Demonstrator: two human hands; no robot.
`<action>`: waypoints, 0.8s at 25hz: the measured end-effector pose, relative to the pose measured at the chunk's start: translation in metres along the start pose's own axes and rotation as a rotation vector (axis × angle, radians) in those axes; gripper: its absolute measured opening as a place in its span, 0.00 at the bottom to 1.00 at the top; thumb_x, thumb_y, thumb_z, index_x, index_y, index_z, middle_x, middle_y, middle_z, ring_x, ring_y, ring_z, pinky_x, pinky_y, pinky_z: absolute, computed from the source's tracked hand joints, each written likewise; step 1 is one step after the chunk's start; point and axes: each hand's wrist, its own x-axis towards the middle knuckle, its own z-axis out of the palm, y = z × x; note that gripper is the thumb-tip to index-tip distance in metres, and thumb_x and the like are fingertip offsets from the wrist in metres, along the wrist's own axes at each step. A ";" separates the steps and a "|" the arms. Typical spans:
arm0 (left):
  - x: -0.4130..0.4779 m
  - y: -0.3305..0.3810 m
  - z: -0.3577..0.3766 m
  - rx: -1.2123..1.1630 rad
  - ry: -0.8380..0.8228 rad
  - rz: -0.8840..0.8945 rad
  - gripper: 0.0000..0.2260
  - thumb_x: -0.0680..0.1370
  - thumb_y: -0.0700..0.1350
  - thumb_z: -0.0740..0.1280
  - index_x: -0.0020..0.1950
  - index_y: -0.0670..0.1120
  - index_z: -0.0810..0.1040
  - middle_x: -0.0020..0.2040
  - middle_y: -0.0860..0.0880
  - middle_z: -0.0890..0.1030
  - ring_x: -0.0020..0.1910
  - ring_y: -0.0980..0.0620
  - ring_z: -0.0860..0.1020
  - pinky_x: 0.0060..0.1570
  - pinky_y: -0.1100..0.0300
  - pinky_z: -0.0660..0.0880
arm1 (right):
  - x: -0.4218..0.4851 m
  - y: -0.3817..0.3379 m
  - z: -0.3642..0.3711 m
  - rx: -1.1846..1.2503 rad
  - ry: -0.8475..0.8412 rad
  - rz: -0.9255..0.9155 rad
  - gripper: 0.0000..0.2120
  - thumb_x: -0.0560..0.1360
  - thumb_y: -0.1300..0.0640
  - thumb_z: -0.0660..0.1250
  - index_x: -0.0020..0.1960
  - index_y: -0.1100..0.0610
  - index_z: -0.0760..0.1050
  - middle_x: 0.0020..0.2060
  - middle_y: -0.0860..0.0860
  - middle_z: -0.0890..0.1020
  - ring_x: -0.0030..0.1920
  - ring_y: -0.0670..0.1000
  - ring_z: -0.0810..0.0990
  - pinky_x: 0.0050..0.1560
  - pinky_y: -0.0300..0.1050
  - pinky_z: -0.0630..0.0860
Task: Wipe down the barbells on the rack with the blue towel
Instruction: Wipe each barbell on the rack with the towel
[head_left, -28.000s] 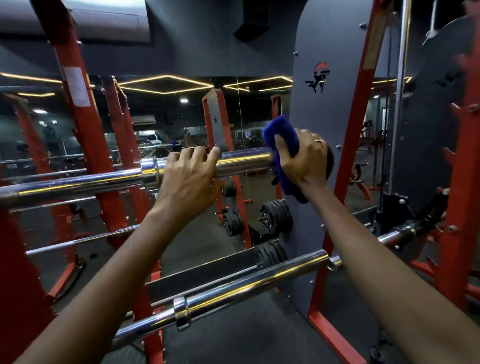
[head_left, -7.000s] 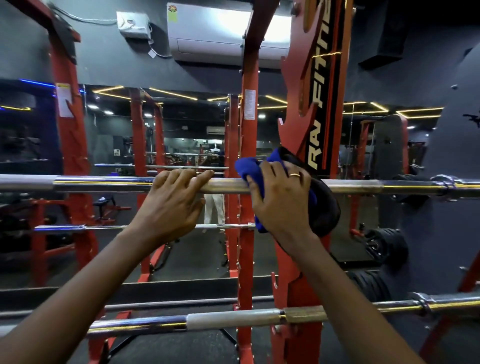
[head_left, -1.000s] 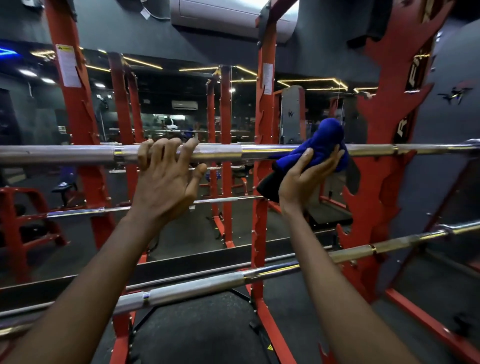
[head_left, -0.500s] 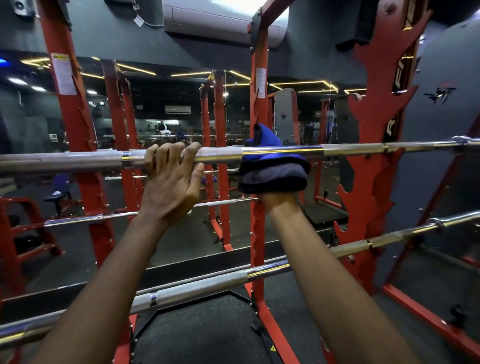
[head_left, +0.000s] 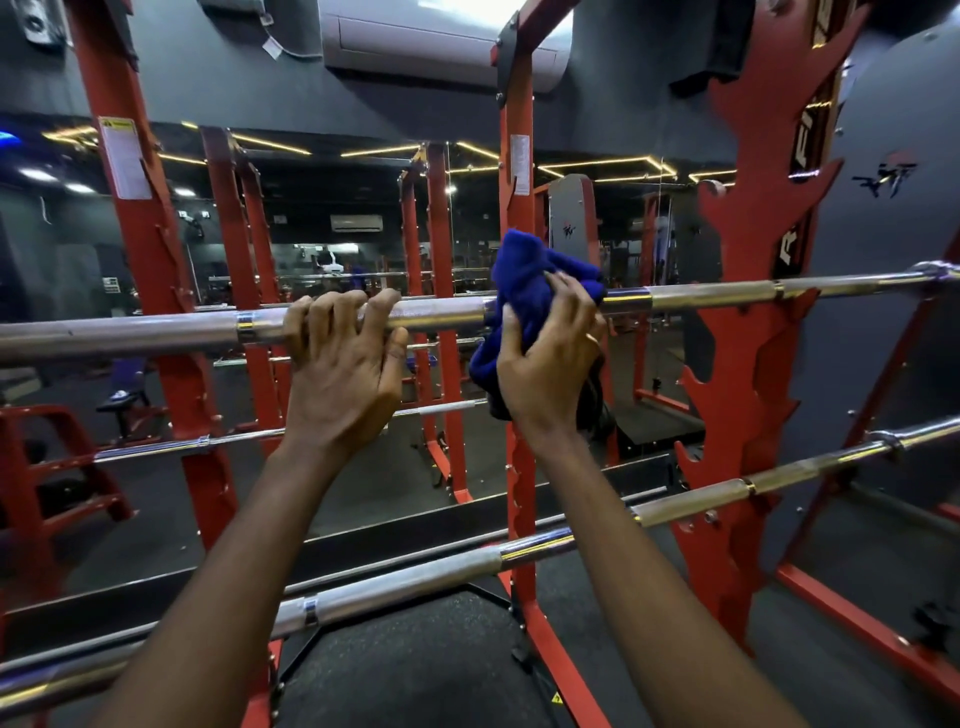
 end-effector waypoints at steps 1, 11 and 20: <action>0.000 0.000 -0.001 -0.002 -0.014 -0.001 0.21 0.82 0.55 0.53 0.72 0.49 0.69 0.63 0.45 0.69 0.66 0.43 0.65 0.73 0.46 0.52 | 0.012 0.000 0.000 -0.080 -0.029 -0.073 0.25 0.80 0.45 0.63 0.72 0.58 0.70 0.70 0.54 0.72 0.70 0.53 0.69 0.74 0.50 0.62; 0.021 -0.028 -0.047 0.246 -0.465 0.144 0.31 0.82 0.67 0.45 0.82 0.60 0.40 0.80 0.45 0.60 0.78 0.43 0.59 0.75 0.43 0.53 | 0.034 -0.016 0.008 -0.239 -0.251 -0.315 0.17 0.80 0.45 0.58 0.64 0.49 0.76 0.58 0.48 0.81 0.63 0.55 0.76 0.71 0.55 0.60; 0.022 -0.068 -0.056 0.347 -0.364 0.171 0.30 0.80 0.67 0.40 0.79 0.58 0.58 0.62 0.41 0.77 0.59 0.37 0.76 0.55 0.42 0.70 | 0.091 0.000 -0.002 -0.514 -0.321 0.088 0.18 0.79 0.43 0.56 0.48 0.53 0.78 0.38 0.51 0.77 0.46 0.57 0.77 0.60 0.54 0.65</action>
